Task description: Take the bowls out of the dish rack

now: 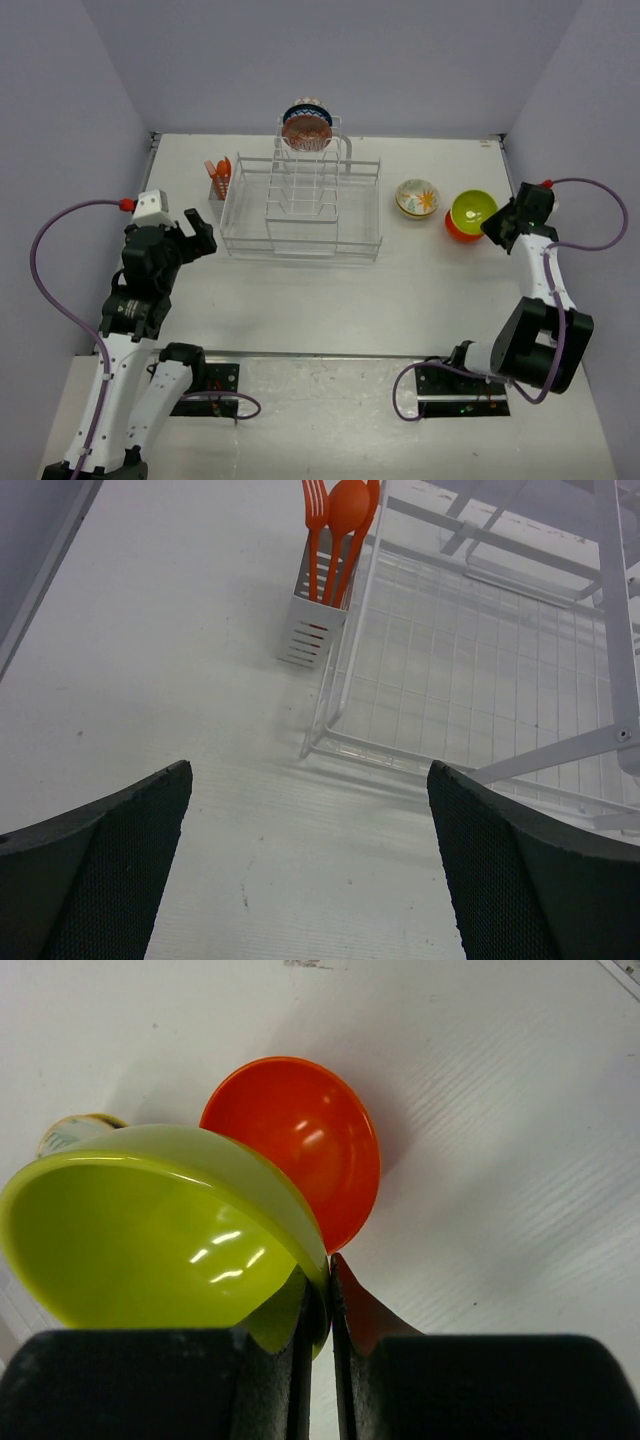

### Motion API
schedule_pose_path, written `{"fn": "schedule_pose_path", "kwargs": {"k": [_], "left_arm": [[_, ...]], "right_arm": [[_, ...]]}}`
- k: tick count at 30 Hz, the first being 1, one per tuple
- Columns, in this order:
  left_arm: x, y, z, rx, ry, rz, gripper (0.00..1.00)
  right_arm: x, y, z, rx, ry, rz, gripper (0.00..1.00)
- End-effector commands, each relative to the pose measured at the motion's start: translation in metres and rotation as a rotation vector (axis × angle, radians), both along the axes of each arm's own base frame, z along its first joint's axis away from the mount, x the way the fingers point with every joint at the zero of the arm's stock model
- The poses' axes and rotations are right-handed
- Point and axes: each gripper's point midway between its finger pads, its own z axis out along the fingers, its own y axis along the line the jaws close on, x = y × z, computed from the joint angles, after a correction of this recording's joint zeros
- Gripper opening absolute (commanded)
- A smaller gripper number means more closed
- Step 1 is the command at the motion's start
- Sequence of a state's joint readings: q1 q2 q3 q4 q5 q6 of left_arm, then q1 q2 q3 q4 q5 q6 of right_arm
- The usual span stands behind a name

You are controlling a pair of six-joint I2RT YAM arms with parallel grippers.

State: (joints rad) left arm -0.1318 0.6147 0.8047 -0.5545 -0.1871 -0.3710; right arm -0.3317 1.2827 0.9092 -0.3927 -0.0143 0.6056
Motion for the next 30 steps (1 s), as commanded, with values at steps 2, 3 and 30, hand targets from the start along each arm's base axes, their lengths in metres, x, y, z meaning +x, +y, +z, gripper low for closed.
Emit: {"fn": "schedule_pose_path", "kwargs": {"k": [2,3,30], "left_arm": [[0.004,-0.001,0.009,0.014,-0.046,-0.008,1.0],[0.004,0.0,0.009,0.014,-0.046,-0.007,1.0],[0.0,0.003,0.014,0.014,-0.066,0.016,1.0]], "right_arm": [[0.021,-0.022,0.013,-0.031,0.007,-0.013,0.0],[0.022,-0.023,0.011,-0.03,0.024,-0.009,0.0],[0.034,-0.021,-0.031,0.023,0.241,0.125,0.07]]}}
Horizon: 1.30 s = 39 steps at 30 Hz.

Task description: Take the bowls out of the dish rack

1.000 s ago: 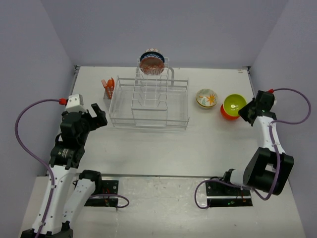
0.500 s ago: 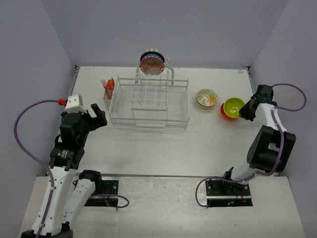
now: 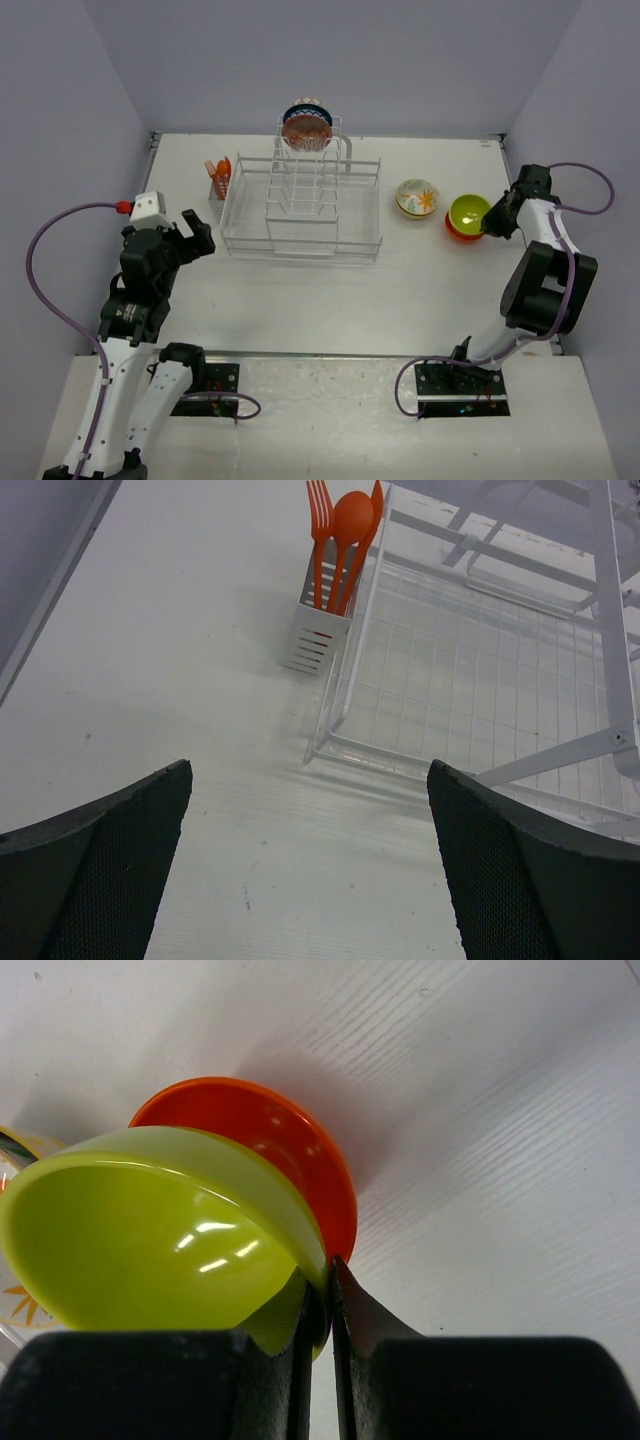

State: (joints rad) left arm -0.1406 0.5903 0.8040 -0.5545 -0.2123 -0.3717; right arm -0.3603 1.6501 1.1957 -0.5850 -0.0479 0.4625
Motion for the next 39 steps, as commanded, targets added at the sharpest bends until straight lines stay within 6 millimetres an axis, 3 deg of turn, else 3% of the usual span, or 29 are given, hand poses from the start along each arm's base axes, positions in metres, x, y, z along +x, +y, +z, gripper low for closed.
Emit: {"fn": "schedule_pose_path", "kwargs": {"k": [1,3,8,13,16,17,19,20,22,24,25,27,28,30,31,32,33,34,35,36,37,39], "left_arm": [[0.003,0.0,0.008,0.01,-0.041,0.0,1.0],[0.003,0.0,0.008,0.01,-0.041,0.0,1.0],[0.003,0.0,0.008,0.01,-0.039,0.0,1.0],[0.003,0.001,0.007,0.012,-0.035,0.003,1.0],[0.005,0.001,0.005,0.014,-0.024,0.003,1.0],[0.006,0.001,0.004,0.016,-0.021,0.003,1.0],[0.008,0.0,0.002,0.019,-0.004,0.001,1.0],[0.009,0.0,0.003,0.02,-0.004,-0.001,1.0],[0.011,-0.003,0.01,0.012,-0.007,-0.015,1.0],[0.015,-0.012,0.018,-0.009,-0.017,-0.057,1.0],[0.016,-0.021,0.04,-0.035,-0.058,-0.1,1.0],[0.023,-0.03,0.057,-0.045,-0.072,-0.139,1.0],[0.025,-0.033,0.082,-0.043,-0.115,-0.156,1.0],[0.04,-0.036,0.092,-0.026,-0.095,-0.158,1.0],[0.041,-0.037,0.114,-0.006,-0.117,-0.147,1.0],[0.046,-0.04,0.119,0.012,-0.108,-0.146,1.0],[0.062,-0.046,0.111,0.044,-0.047,-0.131,1.0],[0.064,-0.055,0.11,0.122,-0.018,-0.105,1.0],[0.069,-0.063,0.131,0.157,-0.047,-0.1,1.0],[0.087,-0.081,0.117,0.245,0.016,-0.098,1.0],[0.084,-0.098,0.12,0.39,0.027,-0.102,1.0],[0.103,-0.134,0.129,0.594,0.011,-0.15,1.0]], "right_arm": [[0.009,-0.002,0.012,-0.003,-0.03,0.021,0.07],[0.009,-0.002,0.01,-0.003,-0.027,0.021,0.11],[0.007,-0.001,0.008,-0.005,-0.016,0.022,0.37],[0.005,0.0,0.012,-0.005,-0.033,0.021,0.38],[0.007,0.004,0.042,-0.012,-0.119,0.02,0.41],[0.006,0.006,0.062,-0.022,-0.176,0.014,0.45],[0.004,0.017,0.077,-0.005,-0.239,0.031,0.45],[0.003,0.023,0.097,-0.013,-0.305,0.04,0.46],[0.001,0.043,0.105,-0.013,-0.339,0.091,0.51],[-0.003,0.061,0.124,-0.029,-0.405,0.144,0.58],[-0.005,0.08,0.124,-0.035,-0.415,0.2,0.62],[-0.015,0.096,0.135,-0.079,-0.454,0.244,0.65],[-0.019,0.117,0.139,-0.086,-0.469,0.304,0.68],[-0.027,0.132,0.147,-0.113,-0.495,0.355,0.7],[-0.038,0.15,0.156,-0.115,-0.529,0.409,0.73],[-0.044,0.156,0.16,-0.119,-0.546,0.434,0.74],[-0.049,0.161,0.163,-0.118,-0.559,0.457,0.77],[-0.057,0.166,0.17,-0.112,-0.585,0.483,0.81],[-0.065,0.172,0.169,-0.092,-0.576,0.524,0.81],[-0.069,0.176,0.173,-0.085,-0.591,0.549,0.84],[-0.079,0.177,0.177,-0.09,-0.613,0.573,0.87],[-0.091,0.179,0.182,-0.088,-0.642,0.591,0.87]]}}
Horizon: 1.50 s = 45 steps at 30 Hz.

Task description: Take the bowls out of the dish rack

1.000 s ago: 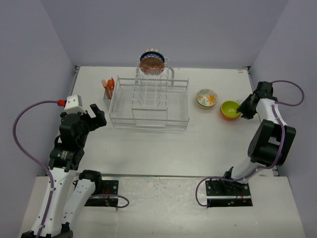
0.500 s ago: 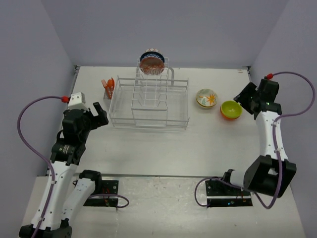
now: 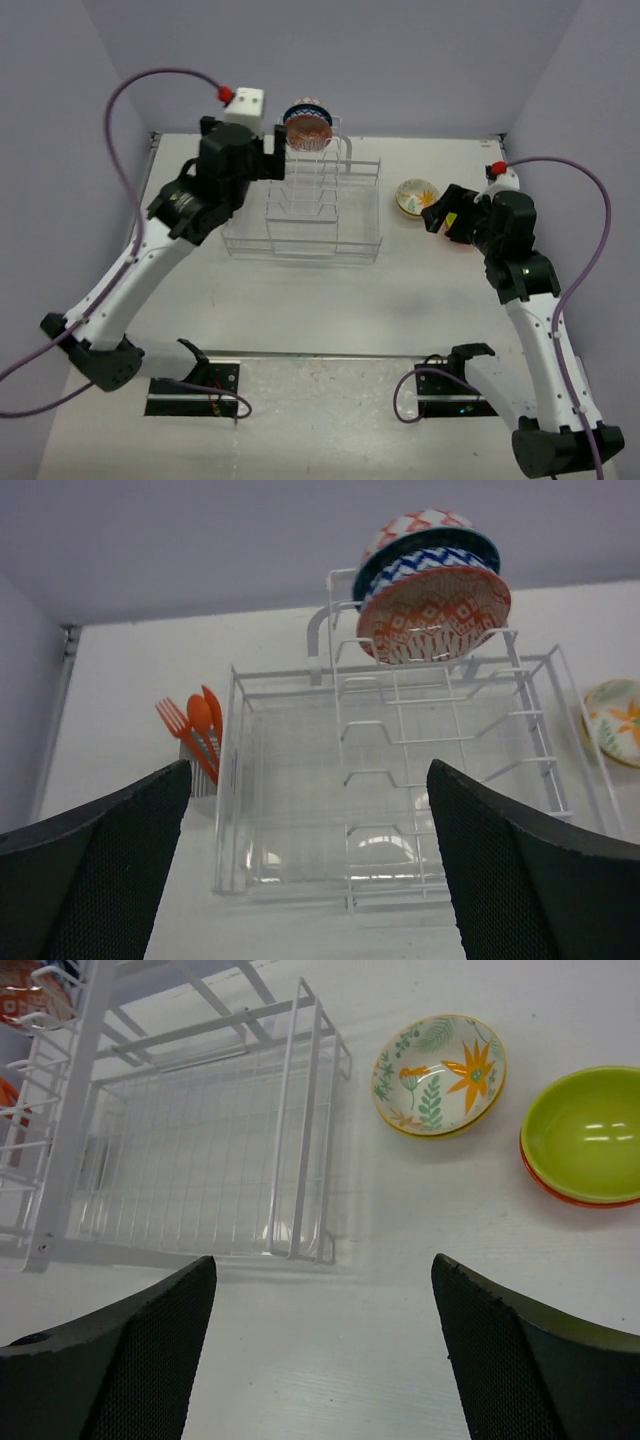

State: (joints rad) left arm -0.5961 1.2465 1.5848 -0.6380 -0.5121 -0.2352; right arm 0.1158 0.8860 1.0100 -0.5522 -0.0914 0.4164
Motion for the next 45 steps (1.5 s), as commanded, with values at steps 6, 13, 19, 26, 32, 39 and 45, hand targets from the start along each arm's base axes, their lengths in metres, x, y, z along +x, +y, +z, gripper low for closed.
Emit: {"fn": "schedule_pose_path", "kwargs": {"k": [6,13,19,26,32,39,45], "left_arm": [[0.063,-0.065,0.012,0.638,-0.125,-0.11,1.0],[0.087,-0.09,0.027,0.781,-0.469,-0.197,0.93],[0.127,-0.092,0.02,0.772,-0.458,-0.311,0.88],[0.154,-0.112,-0.014,0.715,-0.332,-0.441,0.8],[0.145,-0.114,-0.022,0.7,-0.325,-0.484,0.79],[0.155,-0.105,-0.035,0.78,-0.345,-0.426,0.75],[0.163,-0.105,-0.048,0.822,-0.344,-0.367,0.65]], "right_arm": [[-0.063,0.023,0.045,0.055,-0.204,0.181,0.96],[-0.092,0.032,0.06,0.124,-0.321,0.238,0.99],[-0.099,0.017,0.062,0.07,-0.356,0.168,0.99],[-0.093,0.009,0.057,0.051,-0.355,0.119,0.99],[-0.089,0.009,0.057,0.045,-0.349,0.122,0.99],[-0.086,0.012,0.054,0.051,-0.348,0.136,0.99],[-0.088,0.013,0.056,0.05,-0.362,0.147,0.99]]}}
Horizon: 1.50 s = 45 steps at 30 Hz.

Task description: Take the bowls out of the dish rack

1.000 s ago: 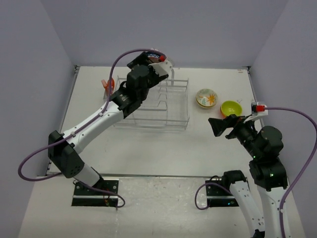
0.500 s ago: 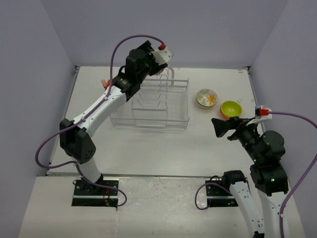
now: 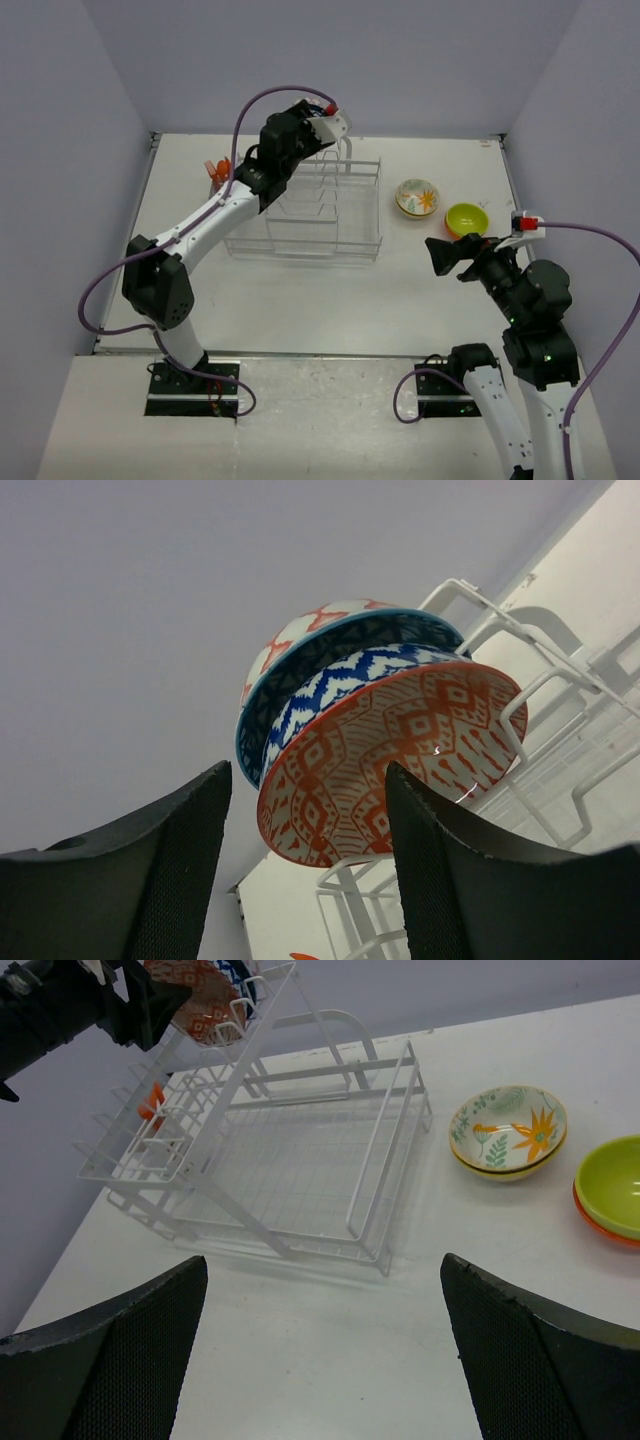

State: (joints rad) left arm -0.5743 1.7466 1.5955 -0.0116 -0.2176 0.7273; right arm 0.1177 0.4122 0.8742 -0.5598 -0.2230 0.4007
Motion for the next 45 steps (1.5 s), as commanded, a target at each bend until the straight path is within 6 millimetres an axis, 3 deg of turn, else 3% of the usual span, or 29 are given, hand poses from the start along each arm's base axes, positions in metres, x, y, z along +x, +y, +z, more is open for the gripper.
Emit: {"fn": "schedule_pose_path", "kwargs": {"k": [1,3,7,20,27,33,35,45], "left_arm": [[0.001,0.001,0.012,0.012,-0.107,0.049,0.63],[0.0,0.006,0.022,0.024,-0.166,0.09,0.55],[-0.002,0.004,0.026,0.028,-0.194,0.099,0.49],[-0.001,0.003,0.021,0.053,-0.197,0.103,0.33],[0.002,-0.001,0.017,0.058,-0.171,0.088,0.15],[-0.002,-0.003,0.023,0.039,-0.168,0.068,0.11],[-0.003,-0.003,0.024,0.036,-0.17,0.066,0.0],[-0.007,0.001,0.045,-0.03,-0.197,0.083,0.0]], "right_arm": [[0.003,0.001,0.006,-0.01,-0.032,0.012,0.99],[0.003,0.003,0.007,-0.011,-0.036,0.02,0.99],[0.002,0.003,0.007,-0.012,-0.039,0.023,0.99],[0.0,0.005,0.009,-0.015,-0.055,0.034,0.99],[0.0,0.004,0.009,-0.017,-0.059,0.033,0.99],[-0.001,0.004,0.009,-0.019,-0.063,0.032,0.99],[-0.001,0.003,0.009,-0.02,-0.065,0.03,0.99],[-0.001,0.001,0.009,-0.021,-0.07,0.018,0.99]]}}
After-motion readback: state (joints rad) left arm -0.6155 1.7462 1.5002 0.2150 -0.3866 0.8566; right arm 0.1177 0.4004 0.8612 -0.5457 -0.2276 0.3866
